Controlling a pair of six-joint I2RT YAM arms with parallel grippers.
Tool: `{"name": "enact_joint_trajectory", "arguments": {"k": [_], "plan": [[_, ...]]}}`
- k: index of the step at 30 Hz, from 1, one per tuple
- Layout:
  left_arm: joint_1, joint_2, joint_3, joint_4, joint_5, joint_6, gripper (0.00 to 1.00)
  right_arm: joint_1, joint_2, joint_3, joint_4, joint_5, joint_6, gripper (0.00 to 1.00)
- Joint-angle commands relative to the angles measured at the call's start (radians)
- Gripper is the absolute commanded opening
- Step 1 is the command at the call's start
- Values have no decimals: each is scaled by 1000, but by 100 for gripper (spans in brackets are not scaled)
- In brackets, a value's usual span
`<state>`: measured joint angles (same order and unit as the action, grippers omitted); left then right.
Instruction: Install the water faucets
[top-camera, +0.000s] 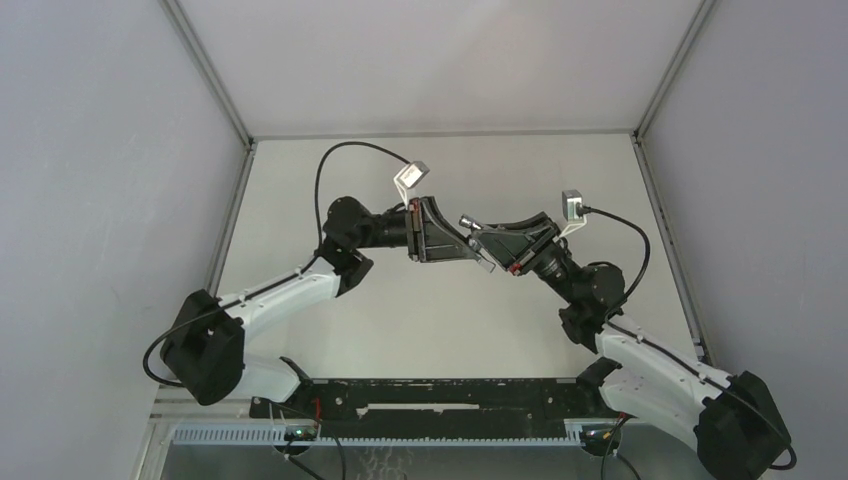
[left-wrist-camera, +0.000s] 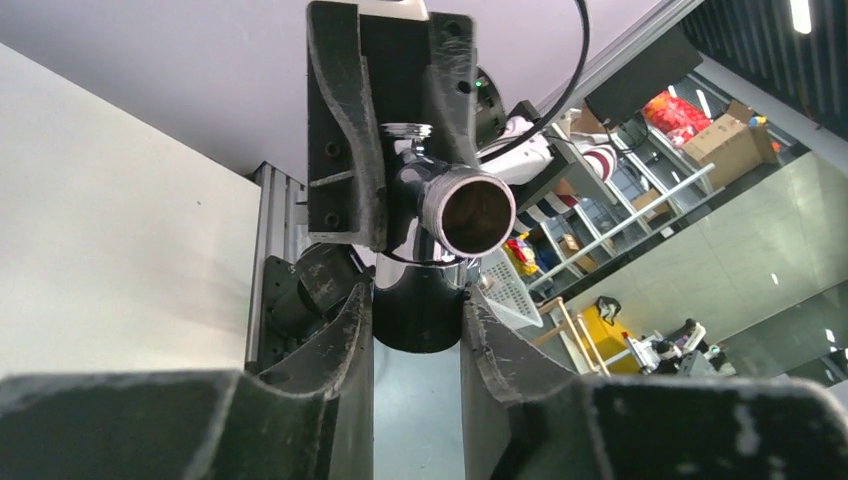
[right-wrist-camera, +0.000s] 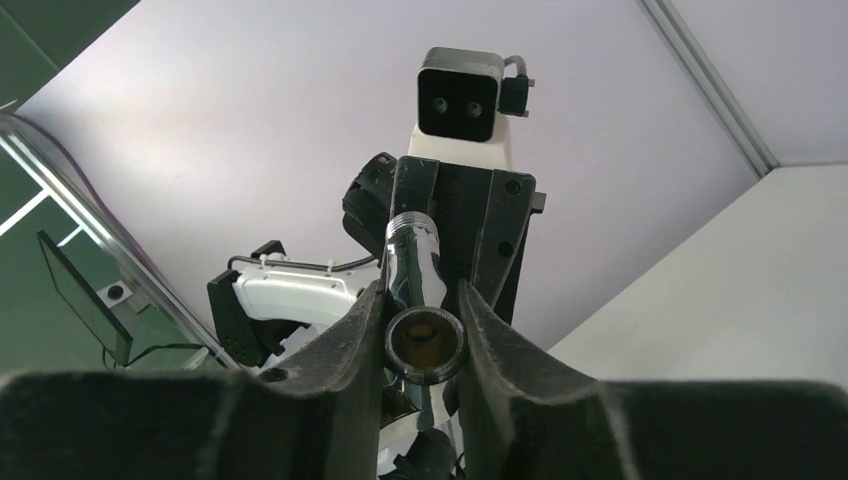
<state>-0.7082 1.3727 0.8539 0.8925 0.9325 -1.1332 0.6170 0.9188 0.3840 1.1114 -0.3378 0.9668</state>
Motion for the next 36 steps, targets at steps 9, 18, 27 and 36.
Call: {"name": "enact_joint_trajectory", "arguments": {"k": [9,18,27,36], "plan": [[-14,-46,111,-254,-3,201,0,-65,-82,181,-511,-181,-19,63],[-13,-63,108,-254,-12,203,0,-66,-171,94,-447,-64,-23,66],[-13,-64,107,-239,-6,193,0,-67,-172,7,-275,-56,15,62],[-13,-61,97,-213,4,170,0,-44,-95,-8,-117,-70,18,53]]}}
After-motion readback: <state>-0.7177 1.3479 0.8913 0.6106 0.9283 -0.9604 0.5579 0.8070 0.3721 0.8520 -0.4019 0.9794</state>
